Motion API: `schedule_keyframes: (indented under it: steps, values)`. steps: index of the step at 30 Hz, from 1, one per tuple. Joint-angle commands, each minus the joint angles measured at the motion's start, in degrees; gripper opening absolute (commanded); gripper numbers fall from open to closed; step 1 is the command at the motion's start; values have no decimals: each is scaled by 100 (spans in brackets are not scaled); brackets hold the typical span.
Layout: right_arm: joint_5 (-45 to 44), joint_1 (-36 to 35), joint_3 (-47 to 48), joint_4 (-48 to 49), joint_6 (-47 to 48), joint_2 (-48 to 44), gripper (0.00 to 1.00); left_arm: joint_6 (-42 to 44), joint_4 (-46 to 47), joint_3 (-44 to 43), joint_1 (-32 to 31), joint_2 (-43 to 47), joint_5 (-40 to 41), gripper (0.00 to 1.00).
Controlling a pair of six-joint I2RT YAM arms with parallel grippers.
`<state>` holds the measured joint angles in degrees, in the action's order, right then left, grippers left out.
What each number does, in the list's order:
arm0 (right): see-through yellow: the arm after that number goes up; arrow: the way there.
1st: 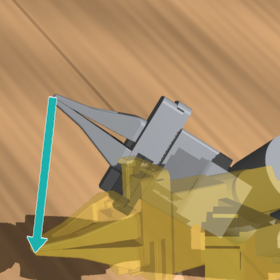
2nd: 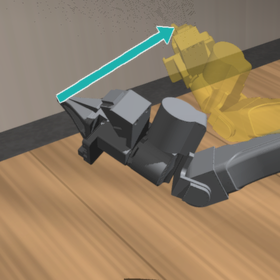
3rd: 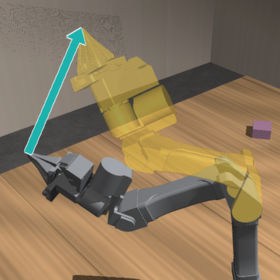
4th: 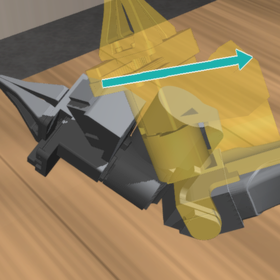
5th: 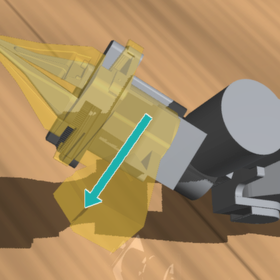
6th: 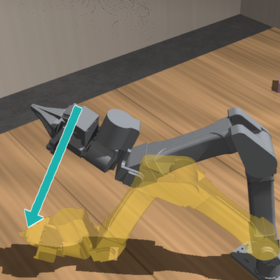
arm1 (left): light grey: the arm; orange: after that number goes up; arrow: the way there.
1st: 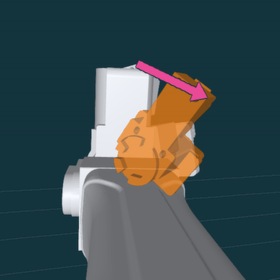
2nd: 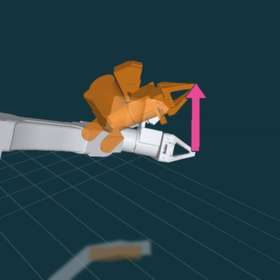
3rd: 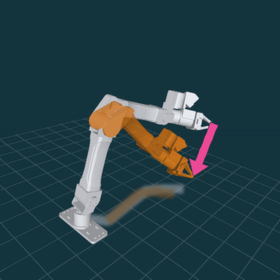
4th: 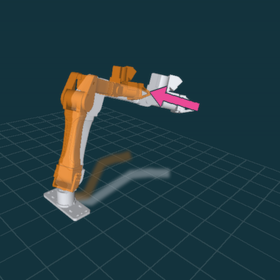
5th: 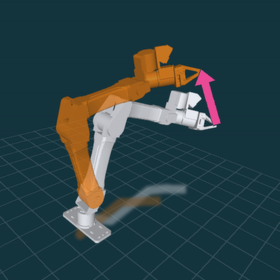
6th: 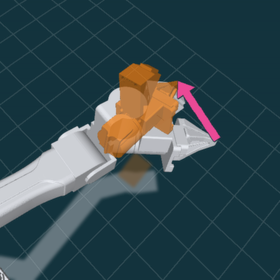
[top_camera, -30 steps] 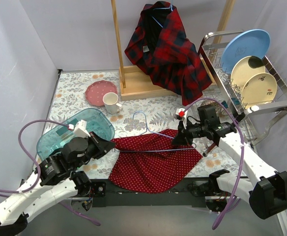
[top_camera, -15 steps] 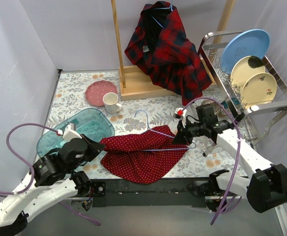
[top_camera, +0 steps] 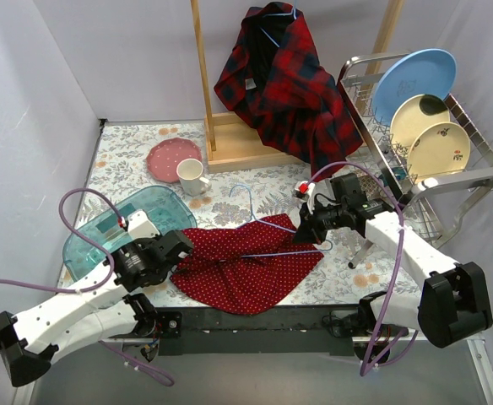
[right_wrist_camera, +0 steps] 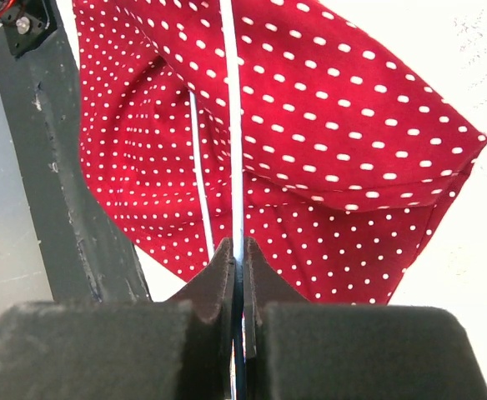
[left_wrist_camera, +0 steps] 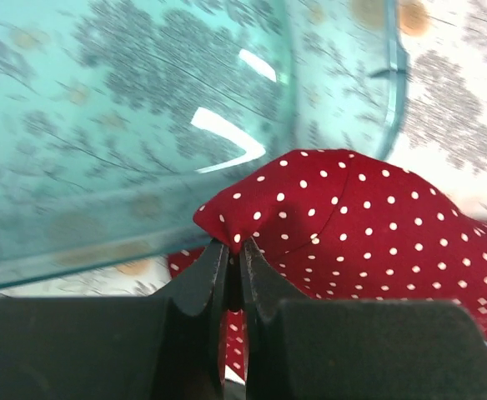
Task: Place the skirt on the hanger
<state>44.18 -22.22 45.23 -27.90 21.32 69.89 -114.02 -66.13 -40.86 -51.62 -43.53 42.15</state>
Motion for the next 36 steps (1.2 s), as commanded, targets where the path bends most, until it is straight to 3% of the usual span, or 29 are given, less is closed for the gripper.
schedule_keyframes:
  steps: [1, 2, 4, 5, 6, 7, 9, 10, 13, 17, 19, 24, 26, 31, 33, 36]
  values:
    - [-358, -46, 144, 74, 74, 78, 1, -1361, -305, -141, 11, -112, 787, 11]
    - [-349, -55, 144, 66, 83, 78, 1, -1195, -61, -202, 20, -103, 699, 23]
    - [-340, -81, 144, 57, 83, 78, 1, -365, 309, -308, 11, 106, 243, 31]
    - [-332, -90, 144, 48, 91, 69, 1, 68, 938, -430, 11, 221, 50, 37]
    - [-314, -90, 135, 48, 91, 60, 1, 464, 1266, -484, 11, 379, -231, 50]
    - [-305, -107, 126, 39, 91, 43, 1, 1373, 1643, -502, 11, 676, -834, 52]
    - [-270, -116, 117, 48, 100, 51, 1, 2003, 2515, -606, 11, 933, -1470, 59]
    - [-261, -125, 126, 39, 100, 60, 1, 2607, 2769, -642, 11, 995, -2160, 60]
    - [-244, -142, 135, 48, 100, 69, 1, 3068, 3149, -914, 11, 795, -2894, 63]
    - [-244, -160, 135, 39, 91, 86, 1, 3342, 3159, -1178, 2, -277, -4133, 65]
    - [-244, -160, 126, 48, 83, 86, 1, 3421, 3124, -1309, -59, -709, -4084, 68]
    - [-252, -160, 82, 65, 65, 16, 1, 2789, 1657, -1758, -77, -701, -1994, 69]
    - [-252, -160, 82, 74, 65, 16, 1, 2989, 1960, -1637, -68, -395, -2323, 68]
    - [-244, -169, 117, 83, 48, 95, 1, 3422, 3526, -872, -94, -243, -5131, 68]
    - [-261, -178, 117, 92, 39, 104, 1, 3360, 4106, -652, -356, -638, -5418, 68]
    - [-287, -178, 100, 100, 30, 104, 1, 3508, 4231, -895, -1154, -1594, -4832, 69]
